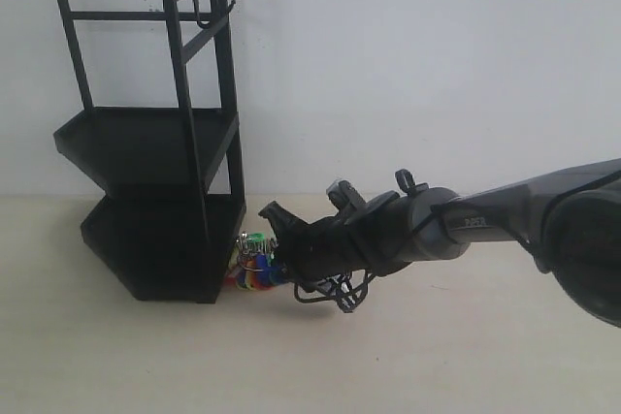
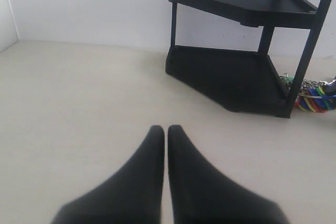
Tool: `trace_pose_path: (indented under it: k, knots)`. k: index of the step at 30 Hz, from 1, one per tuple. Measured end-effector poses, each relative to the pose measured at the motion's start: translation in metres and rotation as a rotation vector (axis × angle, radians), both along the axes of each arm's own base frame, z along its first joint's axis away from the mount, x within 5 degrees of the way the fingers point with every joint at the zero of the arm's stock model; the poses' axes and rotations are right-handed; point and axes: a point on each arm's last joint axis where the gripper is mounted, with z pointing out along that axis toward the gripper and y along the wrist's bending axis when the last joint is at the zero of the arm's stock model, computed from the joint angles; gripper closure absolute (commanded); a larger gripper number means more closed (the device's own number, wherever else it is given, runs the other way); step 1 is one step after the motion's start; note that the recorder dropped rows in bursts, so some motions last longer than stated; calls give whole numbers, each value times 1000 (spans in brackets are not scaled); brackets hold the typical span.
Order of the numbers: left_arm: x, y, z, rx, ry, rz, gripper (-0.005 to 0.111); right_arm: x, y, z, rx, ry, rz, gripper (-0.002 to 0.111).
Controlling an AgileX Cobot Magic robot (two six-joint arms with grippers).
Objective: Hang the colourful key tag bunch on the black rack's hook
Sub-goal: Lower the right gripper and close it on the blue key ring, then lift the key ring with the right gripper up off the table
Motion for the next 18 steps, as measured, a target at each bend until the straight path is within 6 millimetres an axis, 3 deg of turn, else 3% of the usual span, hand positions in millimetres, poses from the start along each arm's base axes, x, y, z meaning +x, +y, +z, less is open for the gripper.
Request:
trace_pose_path:
  k: [2, 7, 18]
  knots:
    - [0, 0, 0, 0, 0, 0, 102, 1, 0, 1, -1, -8, -4, 85]
    - [0, 0, 0, 0, 0, 0, 102, 2, -1, 2, -16, -26, -9, 108]
    - [0, 0, 0, 0, 0, 0, 102, 5, -3, 5, -128, -142, 79, 108]
